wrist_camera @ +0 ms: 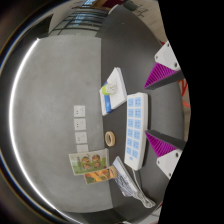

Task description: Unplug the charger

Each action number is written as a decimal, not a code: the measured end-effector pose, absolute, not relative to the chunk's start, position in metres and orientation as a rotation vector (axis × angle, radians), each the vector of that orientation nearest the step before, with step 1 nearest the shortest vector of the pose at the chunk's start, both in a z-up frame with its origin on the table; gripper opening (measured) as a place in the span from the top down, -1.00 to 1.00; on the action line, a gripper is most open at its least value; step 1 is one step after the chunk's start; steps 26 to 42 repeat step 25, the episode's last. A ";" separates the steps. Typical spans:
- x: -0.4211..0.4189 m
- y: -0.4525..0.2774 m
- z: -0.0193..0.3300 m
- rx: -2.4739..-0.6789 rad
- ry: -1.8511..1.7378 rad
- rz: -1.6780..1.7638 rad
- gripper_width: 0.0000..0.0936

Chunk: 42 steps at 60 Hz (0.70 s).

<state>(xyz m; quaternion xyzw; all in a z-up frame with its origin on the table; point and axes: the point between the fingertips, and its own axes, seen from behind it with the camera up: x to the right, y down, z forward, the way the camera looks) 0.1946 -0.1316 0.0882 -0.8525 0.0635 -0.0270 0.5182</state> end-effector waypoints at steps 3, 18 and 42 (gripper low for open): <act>0.184 -0.150 0.085 -2.058 0.139 -0.078 -0.79; 0.201 -0.200 0.092 -2.047 0.086 -0.163 -0.77; 0.242 -0.208 0.086 -2.046 0.063 -0.204 -0.77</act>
